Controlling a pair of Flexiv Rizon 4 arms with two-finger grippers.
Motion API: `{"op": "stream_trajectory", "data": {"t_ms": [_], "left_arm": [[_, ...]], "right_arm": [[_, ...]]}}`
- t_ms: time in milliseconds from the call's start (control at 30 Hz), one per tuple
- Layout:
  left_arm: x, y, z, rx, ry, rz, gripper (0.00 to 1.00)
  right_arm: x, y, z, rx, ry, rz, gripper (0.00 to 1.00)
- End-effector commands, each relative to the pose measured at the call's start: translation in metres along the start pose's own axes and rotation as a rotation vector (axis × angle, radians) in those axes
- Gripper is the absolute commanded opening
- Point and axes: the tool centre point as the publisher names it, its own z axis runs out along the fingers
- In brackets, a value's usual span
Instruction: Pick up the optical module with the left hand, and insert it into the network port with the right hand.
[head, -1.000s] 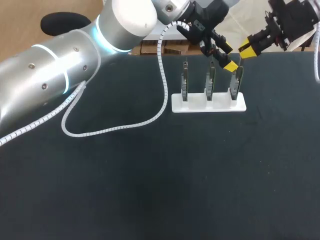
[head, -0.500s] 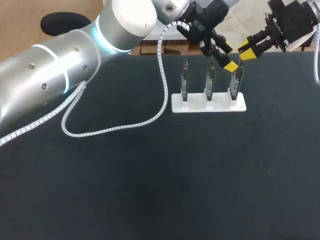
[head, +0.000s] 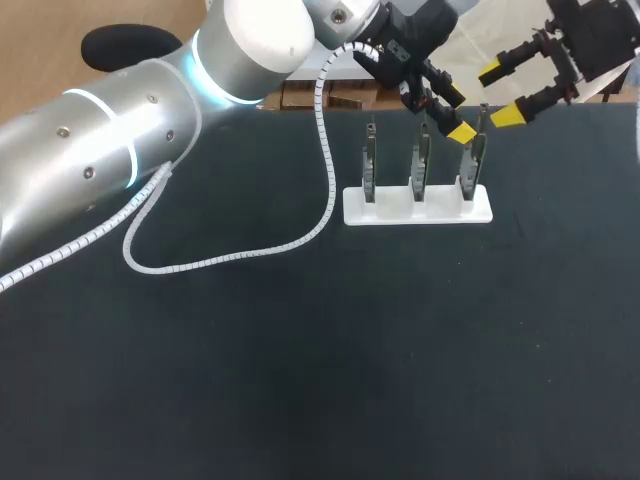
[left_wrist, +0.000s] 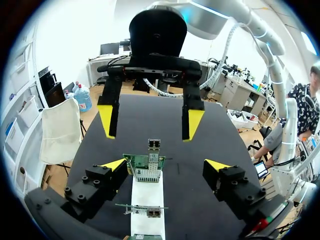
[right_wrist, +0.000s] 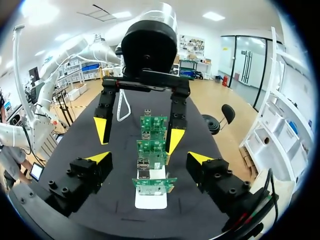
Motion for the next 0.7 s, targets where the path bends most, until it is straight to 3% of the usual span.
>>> {"op": "stream_trajectory", "data": {"t_ms": [33,300,467,500,533,567,600,700], "left_arm": [[-0.001,0.003,0.000,0.006,0.004,0.001,1.00],[-0.001,0.003,0.000,0.006,0.004,0.001,1.00],[-0.001,0.003,0.000,0.006,0.004,0.001,1.00],[-0.001,0.003,0.000,0.006,0.004,0.001,1.00],[-0.001,0.003,0.000,0.006,0.004,0.001,1.00],[-0.001,0.003,0.000,0.006,0.004,0.001,1.00],[-0.001,0.003,0.000,0.006,0.004,0.001,1.00],[-0.001,0.003,0.000,0.006,0.004,0.001,1.00]], "right_arm": [[0.001,0.006,-0.008,0.015,-0.007,0.005,1.00],[-0.001,0.008,-0.019,0.013,-0.092,0.072,1.00],[0.000,0.012,-0.023,0.015,-0.098,0.070,0.98],[0.000,0.012,-0.024,0.018,-0.104,0.071,0.47],[0.000,0.012,-0.024,0.020,-0.108,0.072,0.30],[0.000,0.012,-0.025,0.021,-0.109,0.071,0.04],[0.000,0.013,-0.025,0.022,-0.111,0.070,0.00],[0.000,0.013,-0.025,0.024,-0.116,0.065,0.00]]}}
